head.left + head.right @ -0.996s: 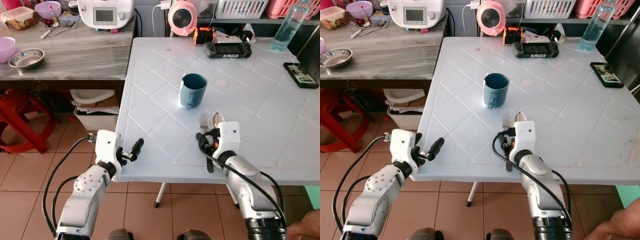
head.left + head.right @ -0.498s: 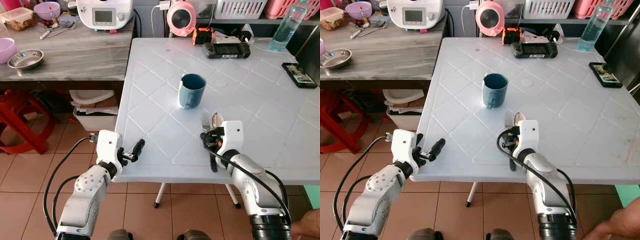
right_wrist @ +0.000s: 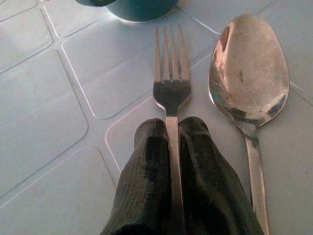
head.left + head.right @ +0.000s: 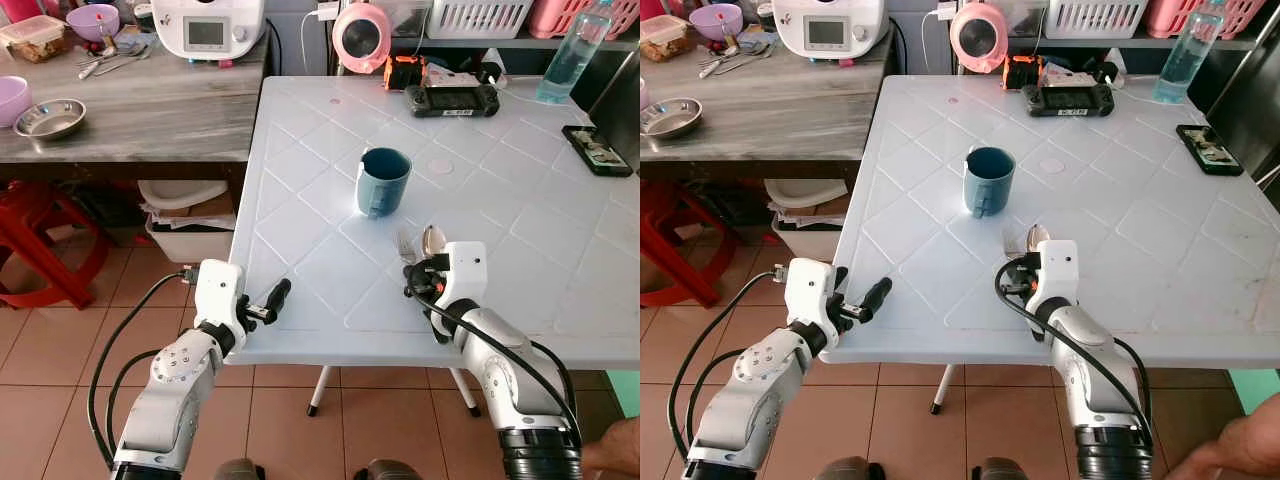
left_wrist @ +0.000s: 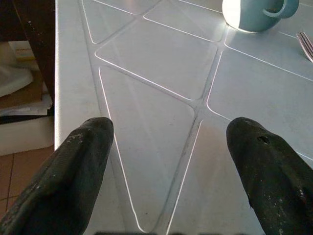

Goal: Setting the table

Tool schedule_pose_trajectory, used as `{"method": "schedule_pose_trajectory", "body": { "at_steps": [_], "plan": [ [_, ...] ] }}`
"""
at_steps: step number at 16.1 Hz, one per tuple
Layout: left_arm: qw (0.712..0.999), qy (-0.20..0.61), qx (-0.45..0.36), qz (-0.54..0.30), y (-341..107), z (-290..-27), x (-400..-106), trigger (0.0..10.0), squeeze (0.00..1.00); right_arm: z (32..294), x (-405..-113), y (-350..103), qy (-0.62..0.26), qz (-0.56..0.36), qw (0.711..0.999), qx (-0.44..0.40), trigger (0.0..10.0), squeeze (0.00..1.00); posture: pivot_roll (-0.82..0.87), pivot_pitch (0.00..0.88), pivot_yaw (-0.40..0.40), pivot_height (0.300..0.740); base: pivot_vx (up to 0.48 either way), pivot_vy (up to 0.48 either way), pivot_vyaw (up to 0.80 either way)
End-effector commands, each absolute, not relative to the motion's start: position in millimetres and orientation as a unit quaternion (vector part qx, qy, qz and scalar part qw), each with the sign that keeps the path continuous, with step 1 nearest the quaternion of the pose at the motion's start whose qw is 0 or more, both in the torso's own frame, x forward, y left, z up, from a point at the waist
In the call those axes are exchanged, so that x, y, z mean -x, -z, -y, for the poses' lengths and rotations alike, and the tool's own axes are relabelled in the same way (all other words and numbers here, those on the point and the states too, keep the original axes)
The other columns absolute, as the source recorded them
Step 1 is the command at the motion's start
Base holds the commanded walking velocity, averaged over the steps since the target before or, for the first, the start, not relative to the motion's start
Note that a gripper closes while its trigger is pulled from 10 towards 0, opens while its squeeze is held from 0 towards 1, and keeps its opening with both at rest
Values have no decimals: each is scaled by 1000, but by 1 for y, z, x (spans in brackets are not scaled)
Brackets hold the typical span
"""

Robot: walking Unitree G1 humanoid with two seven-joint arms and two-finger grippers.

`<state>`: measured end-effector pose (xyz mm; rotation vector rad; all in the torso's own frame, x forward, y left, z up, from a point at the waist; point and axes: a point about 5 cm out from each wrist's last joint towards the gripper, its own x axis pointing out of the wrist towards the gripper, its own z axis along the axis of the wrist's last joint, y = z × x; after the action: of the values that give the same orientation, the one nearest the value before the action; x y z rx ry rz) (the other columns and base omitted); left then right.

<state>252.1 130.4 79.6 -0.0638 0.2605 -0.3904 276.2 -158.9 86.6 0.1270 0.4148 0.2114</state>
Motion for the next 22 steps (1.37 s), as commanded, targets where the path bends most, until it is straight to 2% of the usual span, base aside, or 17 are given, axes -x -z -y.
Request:
{"method": "schedule_pose_trajectory", "body": {
  "at_steps": [1, 9, 10, 11, 12, 22],
  "plan": [
    [972, 193, 25, -133, -79, -131, -253, 10000, 0, 148, -266, -64, -119, -264, 954, -79, 0, 0, -10, 32, 24, 740, 0, 0, 0],
    [975, 179, 25, -132, -79, -131, -256, 10000, 0, 139, -276, -95, -82, -155, 978, -116, 0, 0, -14, 26, 21, 740, 0, 0, 0],
    [975, 182, 26, -129, -79, -130, -256, 10000, 0, 135, -275, -97, -89, -150, 978, -111, 3647, 0, -15, 26, 21, 740, 0, 480, 0],
    [974, 185, 27, -127, -80, -129, -257, 10000, 0, 133, -273, -96, -91, -147, 978, -113, 7804, 0, -16, 25, 21, 740, 0, 480, 0],
    [974, 186, 28, -128, -80, -129, -257, 10000, 0, 132, -273, -95, -90, -151, 978, -112, 10000, 0, -18, 24, 21, 740, 0, 480, 0],
    [972, 197, 31, -124, -80, -125, -260, 10000, 0, 139, -265, -78, -30, -204, 970, -129, 10000, 0, -23, 11, 18, 740, 0, 480, 0]
  ]
}}
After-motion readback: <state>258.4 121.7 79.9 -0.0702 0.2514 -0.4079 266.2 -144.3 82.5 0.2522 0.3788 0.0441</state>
